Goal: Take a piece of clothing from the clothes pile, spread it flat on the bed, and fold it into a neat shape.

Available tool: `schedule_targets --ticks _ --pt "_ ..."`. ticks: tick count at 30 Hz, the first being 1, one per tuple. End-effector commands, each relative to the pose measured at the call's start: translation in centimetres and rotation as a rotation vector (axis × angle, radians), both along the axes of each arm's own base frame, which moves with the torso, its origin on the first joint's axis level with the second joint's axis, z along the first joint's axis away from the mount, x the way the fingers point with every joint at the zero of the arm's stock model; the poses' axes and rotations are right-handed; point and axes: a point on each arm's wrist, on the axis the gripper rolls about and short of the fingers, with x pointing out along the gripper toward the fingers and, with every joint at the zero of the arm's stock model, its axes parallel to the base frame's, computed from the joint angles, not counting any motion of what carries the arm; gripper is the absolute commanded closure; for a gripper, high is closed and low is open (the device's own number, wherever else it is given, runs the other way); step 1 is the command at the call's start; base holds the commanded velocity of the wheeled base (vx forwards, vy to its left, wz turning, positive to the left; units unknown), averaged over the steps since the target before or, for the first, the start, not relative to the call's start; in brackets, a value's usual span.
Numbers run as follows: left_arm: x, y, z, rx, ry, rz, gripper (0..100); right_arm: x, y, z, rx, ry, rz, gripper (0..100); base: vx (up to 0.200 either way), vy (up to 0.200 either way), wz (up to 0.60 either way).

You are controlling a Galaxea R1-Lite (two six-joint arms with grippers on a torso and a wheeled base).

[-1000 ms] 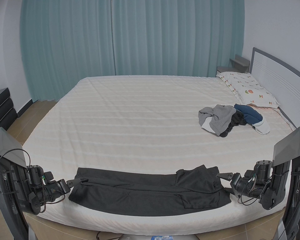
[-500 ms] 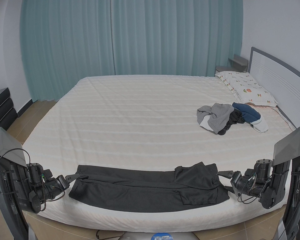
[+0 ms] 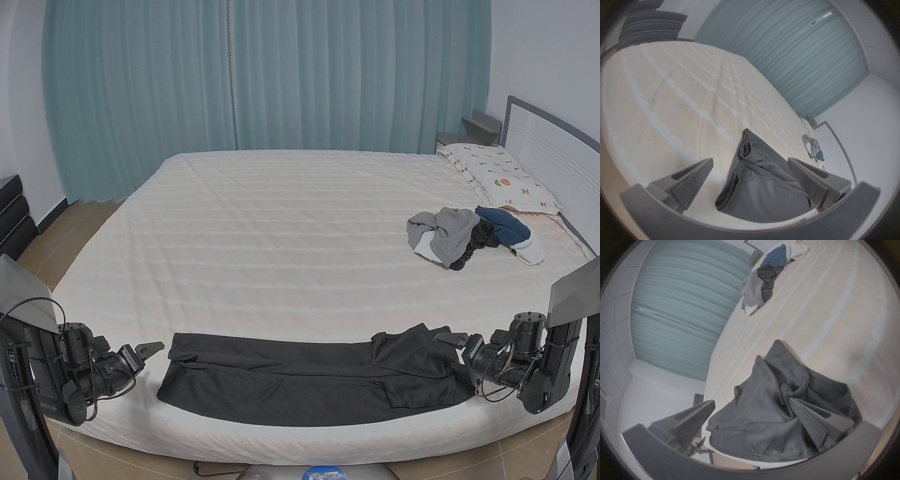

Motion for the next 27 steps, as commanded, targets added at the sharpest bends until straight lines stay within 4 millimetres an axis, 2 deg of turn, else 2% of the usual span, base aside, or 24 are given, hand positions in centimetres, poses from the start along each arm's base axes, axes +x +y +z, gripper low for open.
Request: schedule_targets --ticks 1,8,15,17,21,27 --pt "1.0 -2.1 0.3 -0.018 -0.011 -0.005 0 0.1 0.0 0.7 0.001 -0.031 -0.002 0 0.0 0.0 0.0" --pt "2.8 -5.1 -0.5 0.027 -0.001 0.072 0 -0.1 0.2 1.2 -0.032 -0.052 -0.049 0 0.0 0.0 0.0" --pt "3.4 -5.8 -0.8 0.021 0.07 0.114 0 -0.1 0.5 1.2 -0.058 -0.049 -0.083 0 0.0 0.0 0.0" --pt "4.3 -6.0 -0.8 -0.015 0.107 0.167 0 -0.1 0.9 1.2 -0.075 -0.051 -0.097 0 0.0 0.0 0.0" --pt "4.8 -5.9 -0.8 -0.012 0.123 0.192 0 -0.1 1.5 1.2 -0.102 -0.056 -0.119 0 0.0 0.0 0.0" --pt "5.4 -6.0 -0.8 -0.008 0.109 0.219 0 -0.3 1.8 2.3 -0.121 -0.07 -0.139 0 0.0 0.0 0.0"
